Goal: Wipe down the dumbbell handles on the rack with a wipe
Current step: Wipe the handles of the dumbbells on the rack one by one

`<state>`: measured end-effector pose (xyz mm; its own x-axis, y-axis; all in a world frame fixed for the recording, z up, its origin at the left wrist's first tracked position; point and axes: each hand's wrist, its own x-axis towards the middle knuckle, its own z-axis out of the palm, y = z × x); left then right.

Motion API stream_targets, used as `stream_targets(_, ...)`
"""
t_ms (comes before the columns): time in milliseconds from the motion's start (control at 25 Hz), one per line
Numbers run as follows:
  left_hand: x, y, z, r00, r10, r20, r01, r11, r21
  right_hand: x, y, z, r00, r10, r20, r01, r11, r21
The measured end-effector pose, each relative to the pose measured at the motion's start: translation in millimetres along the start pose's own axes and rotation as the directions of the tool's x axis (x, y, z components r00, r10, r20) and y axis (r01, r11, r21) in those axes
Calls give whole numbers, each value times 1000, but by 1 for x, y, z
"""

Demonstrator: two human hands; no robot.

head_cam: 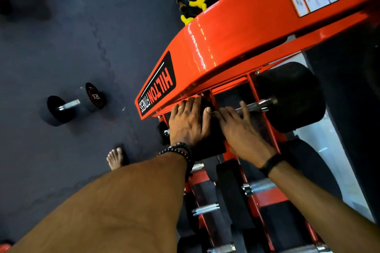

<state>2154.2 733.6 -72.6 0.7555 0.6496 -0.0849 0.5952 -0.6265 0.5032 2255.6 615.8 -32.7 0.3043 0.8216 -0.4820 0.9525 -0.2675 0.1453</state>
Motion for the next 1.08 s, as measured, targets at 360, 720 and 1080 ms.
stream_targets(360, 0, 0, -1, 1000, 18, 9, -18, 999, 32, -37, -53, 28, 836, 526, -155, -103, 428, 898)
stream_targets(720, -2, 1, -3, 994, 95, -50, -91, 993, 69, 4, -21, 22, 789, 240, 565, 232, -969, 88)
stream_targets(1080, -3, 1, -3, 994, 99, -36, -96, 992, 85, -6, -24, 35, 741, 445, 503, 374, -895, 242)
